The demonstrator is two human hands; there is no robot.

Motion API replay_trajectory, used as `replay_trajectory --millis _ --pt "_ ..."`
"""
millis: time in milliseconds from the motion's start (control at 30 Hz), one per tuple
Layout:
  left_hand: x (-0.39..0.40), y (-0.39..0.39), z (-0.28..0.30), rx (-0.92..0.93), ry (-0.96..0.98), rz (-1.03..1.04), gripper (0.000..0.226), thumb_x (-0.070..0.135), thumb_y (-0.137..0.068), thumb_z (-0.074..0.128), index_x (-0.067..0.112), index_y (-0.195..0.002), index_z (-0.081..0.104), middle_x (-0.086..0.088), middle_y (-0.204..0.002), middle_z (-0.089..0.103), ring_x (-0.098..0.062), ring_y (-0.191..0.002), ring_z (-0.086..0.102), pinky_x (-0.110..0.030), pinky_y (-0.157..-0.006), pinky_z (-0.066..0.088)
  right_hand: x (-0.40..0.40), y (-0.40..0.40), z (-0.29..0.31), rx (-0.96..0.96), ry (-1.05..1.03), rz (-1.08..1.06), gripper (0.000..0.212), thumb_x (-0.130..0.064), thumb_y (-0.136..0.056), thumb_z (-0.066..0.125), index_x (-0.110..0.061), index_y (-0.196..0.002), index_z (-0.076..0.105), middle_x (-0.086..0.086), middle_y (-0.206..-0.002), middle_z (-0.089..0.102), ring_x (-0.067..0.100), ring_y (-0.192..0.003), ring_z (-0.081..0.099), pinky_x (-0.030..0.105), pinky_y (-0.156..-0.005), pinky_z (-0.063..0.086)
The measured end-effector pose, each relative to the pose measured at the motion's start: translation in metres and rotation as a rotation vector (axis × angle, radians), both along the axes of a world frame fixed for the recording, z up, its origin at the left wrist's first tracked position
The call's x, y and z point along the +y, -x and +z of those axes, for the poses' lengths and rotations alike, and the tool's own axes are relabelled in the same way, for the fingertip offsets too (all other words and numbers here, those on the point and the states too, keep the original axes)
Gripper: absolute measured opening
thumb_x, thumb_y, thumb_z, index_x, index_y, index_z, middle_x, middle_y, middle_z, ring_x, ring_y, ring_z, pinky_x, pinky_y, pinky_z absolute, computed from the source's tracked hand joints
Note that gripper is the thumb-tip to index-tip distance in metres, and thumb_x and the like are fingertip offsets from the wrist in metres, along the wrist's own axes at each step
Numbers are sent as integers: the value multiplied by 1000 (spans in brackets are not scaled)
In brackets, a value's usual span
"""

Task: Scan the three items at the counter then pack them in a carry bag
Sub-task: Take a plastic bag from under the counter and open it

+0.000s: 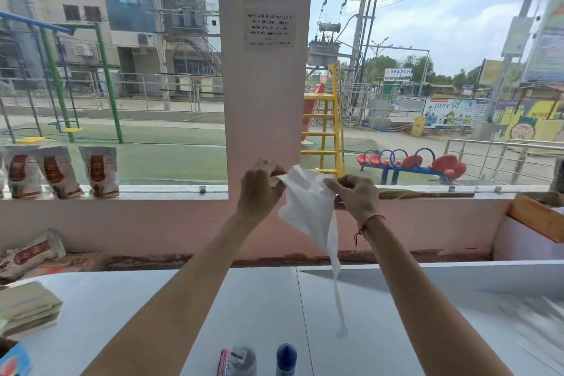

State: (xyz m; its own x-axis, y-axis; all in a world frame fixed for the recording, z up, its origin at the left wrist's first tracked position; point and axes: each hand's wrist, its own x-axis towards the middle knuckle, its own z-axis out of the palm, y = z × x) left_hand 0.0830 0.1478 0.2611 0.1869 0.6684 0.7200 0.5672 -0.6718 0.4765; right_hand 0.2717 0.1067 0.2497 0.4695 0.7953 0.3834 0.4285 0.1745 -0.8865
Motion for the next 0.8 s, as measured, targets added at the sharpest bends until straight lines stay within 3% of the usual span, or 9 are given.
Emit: replay_trajectory --millis 100,200,333,367,533,600,667,733,800 --pt "4 -10 -1 28 304 -179 8 10 -85 58 8 -92 61 -12 -91 67 -26 -85 61 -32 -75 48 6 -2 -4 -244 -32 -79 19 -23 -79 78 -5 -83 74 10 -81 74 21 -67 67 35 -68 61" --pt "10 -13 -1 -169 627 -376 15 4 -87 48 2 -100 56 -15 -99 60 -27 -94 58 -42 -92 50 16 1 -7 -453 -80 -148 17 -21 -78 78 -6 -80 73 11 -80 75 24 -73 68 38 -73 58" --pt "25 6 -11 312 834 -585 47 35 -70 65 20 -114 64 0 -112 67 -17 -105 61 -31 -95 48 31 -5 -15 -618 -107 -197 12 -12 -78 77 -2 -80 70 14 -83 72 29 -76 65 44 -73 56" --pt "27 9 -14 310 886 -614 54 47 -66 70 26 -116 65 2 -116 68 -17 -109 61 -32 -97 48 34 -6 -17 -636 -112 -184 11 -10 -78 76 -1 -80 69 14 -84 71 30 -76 65 43 -72 56" --pt "54 11 -26 -40 1029 -683 80 81 -37 69 24 -94 67 2 -90 72 -15 -86 66 -21 -80 51 52 6 -26 -775 -195 -76 5 0 -79 71 1 -77 66 15 -79 68 29 -68 63 32 -62 53" --pt "61 18 -29 -28 1082 -674 70 83 -45 62 20 -76 66 0 -71 65 -17 -69 59 -23 -73 45 58 7 -29 -847 -222 -61 6 4 -78 72 2 -77 66 17 -75 67 30 -66 63 33 -60 53" --pt "67 24 -32 41 984 -579 44 67 -61 66 23 -64 70 1 -63 56 -14 -65 50 -24 -76 36 62 2 -34 -913 -243 -57 10 8 -75 73 2 -76 65 17 -73 66 31 -65 64 33 -58 54" --pt "74 30 -39 -45 916 -530 31 46 -82 62 23 -65 75 4 -63 62 -7 -65 58 -26 -78 31 64 -3 -42 -964 -251 -52 14 11 -74 72 0 -75 64 16 -74 65 31 -67 63 34 -57 56" --pt "72 30 -41 -59 949 -496 41 51 -88 51 19 -80 76 8 -80 76 0 -77 69 -30 -79 31 64 1 -52 -1021 -254 -42 16 11 -73 74 -1 -74 63 15 -73 65 29 -66 63 34 -54 57"
